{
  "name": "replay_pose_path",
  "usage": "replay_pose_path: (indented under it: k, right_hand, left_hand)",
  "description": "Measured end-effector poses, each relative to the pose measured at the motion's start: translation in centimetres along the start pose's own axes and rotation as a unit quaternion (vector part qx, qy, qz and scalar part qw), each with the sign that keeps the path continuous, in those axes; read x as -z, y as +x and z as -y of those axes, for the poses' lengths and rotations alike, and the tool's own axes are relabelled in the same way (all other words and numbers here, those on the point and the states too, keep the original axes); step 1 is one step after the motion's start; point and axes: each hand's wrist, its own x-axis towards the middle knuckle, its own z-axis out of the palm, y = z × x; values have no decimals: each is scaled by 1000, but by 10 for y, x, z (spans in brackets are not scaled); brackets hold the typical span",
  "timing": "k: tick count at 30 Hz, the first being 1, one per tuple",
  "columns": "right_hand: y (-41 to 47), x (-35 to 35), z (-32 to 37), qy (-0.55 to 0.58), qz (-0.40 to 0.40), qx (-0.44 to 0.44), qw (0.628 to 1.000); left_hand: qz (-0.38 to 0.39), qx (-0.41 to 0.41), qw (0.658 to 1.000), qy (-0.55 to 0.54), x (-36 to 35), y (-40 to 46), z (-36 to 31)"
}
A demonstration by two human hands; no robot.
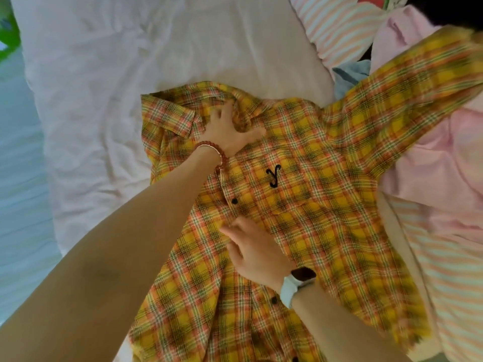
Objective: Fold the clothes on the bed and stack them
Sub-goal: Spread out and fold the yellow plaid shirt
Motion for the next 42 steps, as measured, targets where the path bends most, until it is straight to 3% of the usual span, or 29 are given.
replay_pose_path:
  k: [2, 4, 6, 8, 9, 12, 15, 17, 19, 23, 26, 29, 32, 34, 36, 37, 40, 42]
  right_hand:
    - [-14, -6, -6, 2, -84, -19, 996]
    - [-25, -10, -9, 1, -109, -48, 993]
    - [-36, -17, -10, -13, -93, -74, 993]
    - [-47, -24, -10, -13, -76, -93, 993]
    - [-53, -26, -9, -7, -77, -93, 993]
    - [-73, -35, -1, 29, -104, -91, 990]
    - [-95, -51, 13, 53, -114, -162, 979]
    - [-109, -66, 23, 54, -63, -240, 967]
    - [-117, -78, 33, 91, -23, -285, 954]
    - [-119, -85, 55, 303, 21, -358, 883]
    - [-129, -84, 68, 365, 77, -360, 855]
    - [-145, -79, 74, 376, 85, -353, 853]
    - [-163, -62, 68, 354, 37, -344, 869]
    - [-173, -44, 60, 310, -18, -355, 882]
    - [-184, -32, 45, 324, -47, -378, 866]
    - [-189, -30, 41, 341, -26, -387, 856]
    - [-205, -46, 29, 293, 139, -405, 855]
    - [-215, -58, 25, 263, 179, -391, 864]
  left_hand:
    - [-15, -23, 993, 115, -11, 5, -4]
    - [-117, 13, 989, 90, -19, 14, -3]
    - [-204, 136, 959, -141, -14, 23, 1]
    - [-211, 204, 900, -323, -3, 28, 12]
    - [-209, 197, 904, -317, 1, 25, 15]
    - [-190, 85, 965, -160, 3, -11, 18]
    - [-197, -16, 978, -65, -16, -77, 39]
    - [-230, -7, 973, -31, -30, -130, 60]
    - [-246, 75, 966, -6, -40, -180, 89]
    - [-178, 261, 948, -31, -49, -252, 147]
    - [-120, 352, 924, -91, -49, -284, 176]
    - [-70, 319, 920, -217, -45, -303, 186]
    - [-22, 277, 896, -345, -39, -316, 194]
    - [-42, 268, 886, -376, -37, -322, 199]
    - [-59, 263, 897, -350, -39, -325, 200]
    - [-57, 266, 897, -349, -41, -328, 199]
    - [-22, 274, 865, -419, -51, -336, 203]
    - [53, 271, 857, -435, -57, -344, 204]
